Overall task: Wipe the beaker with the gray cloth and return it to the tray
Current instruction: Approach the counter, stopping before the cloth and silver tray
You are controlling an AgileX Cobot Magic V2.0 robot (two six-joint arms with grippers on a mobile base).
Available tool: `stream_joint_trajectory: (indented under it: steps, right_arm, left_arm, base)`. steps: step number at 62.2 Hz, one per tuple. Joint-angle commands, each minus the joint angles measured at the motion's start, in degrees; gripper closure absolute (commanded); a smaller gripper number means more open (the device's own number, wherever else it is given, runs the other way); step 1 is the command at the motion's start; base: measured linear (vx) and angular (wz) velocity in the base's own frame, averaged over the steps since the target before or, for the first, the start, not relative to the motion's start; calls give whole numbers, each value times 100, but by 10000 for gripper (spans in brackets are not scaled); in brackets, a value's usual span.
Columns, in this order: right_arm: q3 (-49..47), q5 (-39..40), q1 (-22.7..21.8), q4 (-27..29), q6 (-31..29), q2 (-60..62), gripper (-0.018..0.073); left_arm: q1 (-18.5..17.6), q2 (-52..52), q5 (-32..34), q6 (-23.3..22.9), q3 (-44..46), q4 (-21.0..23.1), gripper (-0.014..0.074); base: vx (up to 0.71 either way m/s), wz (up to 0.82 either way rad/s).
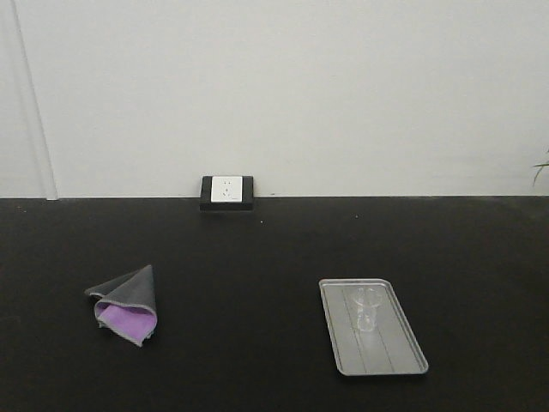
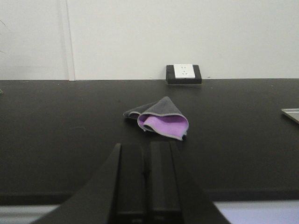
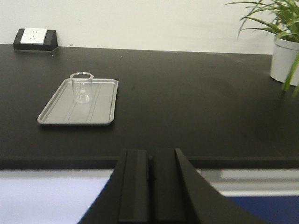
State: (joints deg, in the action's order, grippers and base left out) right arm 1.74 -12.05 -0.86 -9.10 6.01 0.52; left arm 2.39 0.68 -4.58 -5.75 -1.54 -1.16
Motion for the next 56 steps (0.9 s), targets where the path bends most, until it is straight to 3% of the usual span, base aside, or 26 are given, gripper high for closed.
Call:
stream_joint_trajectory:
  steps: [1,30,56]
  right_arm:
    - [29,472,6,-76,-29,52,570]
    - [29,472,6,-76,-29,52,570]
    - [29,505,6,-76,-29,52,570]
  left_arm:
    - [-4,89,458,-31,-175,25,600]
    - [-4,89,458,-31,-175,25,600]
    - [-4,89,458,-31,-175,25,600]
  base:
    - [42,8]
    - [32,-5]
    - [12,5]
